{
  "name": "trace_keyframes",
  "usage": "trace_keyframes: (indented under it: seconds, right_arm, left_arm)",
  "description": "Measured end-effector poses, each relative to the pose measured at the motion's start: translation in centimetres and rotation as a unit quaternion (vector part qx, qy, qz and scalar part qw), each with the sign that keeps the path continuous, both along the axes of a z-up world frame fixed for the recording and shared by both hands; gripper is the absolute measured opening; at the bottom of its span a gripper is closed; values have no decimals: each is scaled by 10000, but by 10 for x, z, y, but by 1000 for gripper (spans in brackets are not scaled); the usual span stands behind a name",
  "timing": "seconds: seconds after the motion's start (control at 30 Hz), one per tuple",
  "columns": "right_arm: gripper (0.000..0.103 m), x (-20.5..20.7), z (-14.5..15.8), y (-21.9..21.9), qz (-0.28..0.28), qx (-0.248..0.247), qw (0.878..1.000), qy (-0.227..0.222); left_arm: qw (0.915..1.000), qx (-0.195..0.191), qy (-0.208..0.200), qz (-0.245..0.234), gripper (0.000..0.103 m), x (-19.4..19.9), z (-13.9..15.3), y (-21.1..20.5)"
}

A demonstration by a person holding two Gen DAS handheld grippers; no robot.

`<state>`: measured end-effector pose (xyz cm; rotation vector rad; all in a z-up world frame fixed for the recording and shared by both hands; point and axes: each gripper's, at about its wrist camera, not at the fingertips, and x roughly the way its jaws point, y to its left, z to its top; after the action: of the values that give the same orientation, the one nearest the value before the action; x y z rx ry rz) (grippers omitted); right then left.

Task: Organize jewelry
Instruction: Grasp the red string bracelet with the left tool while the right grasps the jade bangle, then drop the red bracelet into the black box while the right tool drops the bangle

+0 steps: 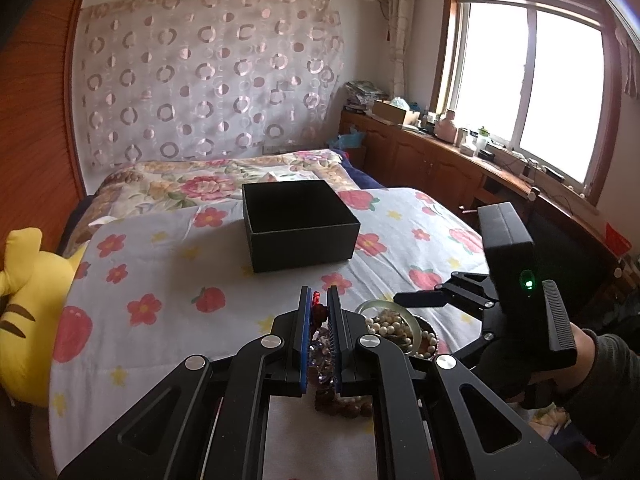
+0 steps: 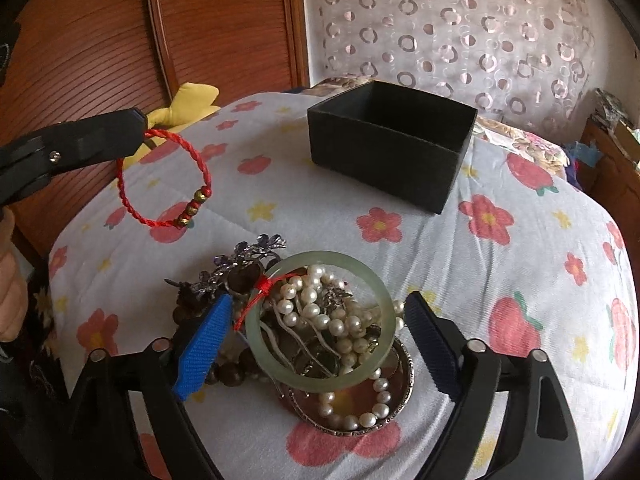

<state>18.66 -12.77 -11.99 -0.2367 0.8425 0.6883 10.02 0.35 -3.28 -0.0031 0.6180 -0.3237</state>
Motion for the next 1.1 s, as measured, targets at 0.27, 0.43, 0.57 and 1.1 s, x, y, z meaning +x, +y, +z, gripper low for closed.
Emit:
trace_keyframes:
  seconds: [0.27,0.43,0.57,1.1]
  right_arm:
    - [74,-7,9,-5,16,34,9998,-189]
    - [74,-6,25,-12,-14,169,9992,-349]
    - [74,1,37,-18,-78,228,9987,-449]
    - [74,57,81,-25,-333,370,9948,-888]
  left_arm:
    - [10000,34,-12,49,7,7,-2,1]
    - [9999,94,-49,81,7,17,1,2]
    - [9998,139,-105,80,7,26,6,2]
    - [9994,145,-314,28,7,79,42,-6]
